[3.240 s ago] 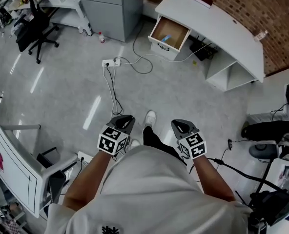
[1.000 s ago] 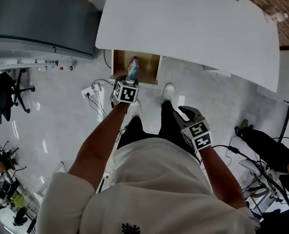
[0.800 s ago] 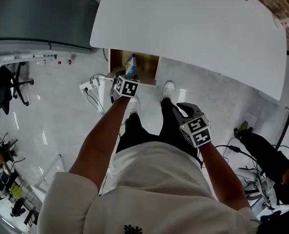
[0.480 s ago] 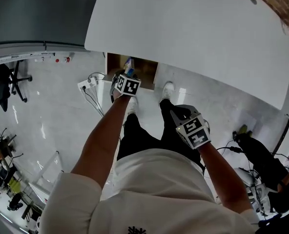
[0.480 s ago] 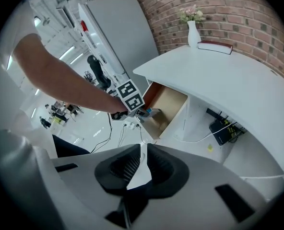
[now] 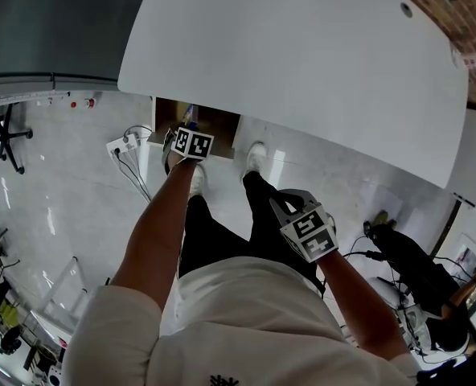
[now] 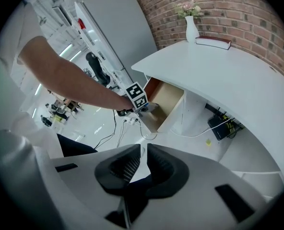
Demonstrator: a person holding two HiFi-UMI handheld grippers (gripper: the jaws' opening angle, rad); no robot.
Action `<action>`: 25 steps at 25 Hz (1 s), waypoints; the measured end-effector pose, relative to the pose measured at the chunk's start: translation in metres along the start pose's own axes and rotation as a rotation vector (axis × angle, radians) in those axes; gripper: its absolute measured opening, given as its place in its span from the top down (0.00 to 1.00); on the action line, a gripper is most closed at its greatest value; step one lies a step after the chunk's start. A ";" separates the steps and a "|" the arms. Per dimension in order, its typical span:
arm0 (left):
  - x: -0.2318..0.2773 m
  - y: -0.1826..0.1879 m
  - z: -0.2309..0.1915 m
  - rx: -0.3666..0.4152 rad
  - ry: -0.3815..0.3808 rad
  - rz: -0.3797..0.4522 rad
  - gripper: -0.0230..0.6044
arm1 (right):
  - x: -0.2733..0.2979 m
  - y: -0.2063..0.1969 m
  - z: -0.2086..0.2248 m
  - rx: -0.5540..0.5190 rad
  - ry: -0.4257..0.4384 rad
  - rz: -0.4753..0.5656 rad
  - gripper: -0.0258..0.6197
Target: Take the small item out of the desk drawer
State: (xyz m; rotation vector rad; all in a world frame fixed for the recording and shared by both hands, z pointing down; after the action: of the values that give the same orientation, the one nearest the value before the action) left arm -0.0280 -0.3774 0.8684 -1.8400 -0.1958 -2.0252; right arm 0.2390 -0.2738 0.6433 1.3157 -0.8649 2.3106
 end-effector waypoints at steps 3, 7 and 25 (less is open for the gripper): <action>-0.002 0.001 -0.001 0.000 0.008 0.006 0.80 | -0.002 -0.003 0.000 0.001 -0.005 -0.008 0.87; -0.017 0.001 -0.009 -0.015 0.025 0.043 0.81 | -0.003 0.000 -0.005 0.006 -0.011 0.007 0.87; -0.149 -0.042 -0.035 -0.008 -0.118 0.220 0.82 | -0.019 0.023 -0.080 0.028 -0.096 0.123 0.87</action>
State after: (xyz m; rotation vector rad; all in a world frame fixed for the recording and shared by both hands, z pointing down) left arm -0.0678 -0.3232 0.7245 -1.8969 -0.0165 -1.7733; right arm 0.1833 -0.2389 0.5885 1.4332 -0.9723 2.3770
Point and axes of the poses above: the fingertips, and each gripper's own axes: x forward along the fingers, z to its right, y out of its top, the point moved 5 cm from there along -x, backward along the fingers, and after that the axes turned 4 degrees about x, right-handed, at the moved point
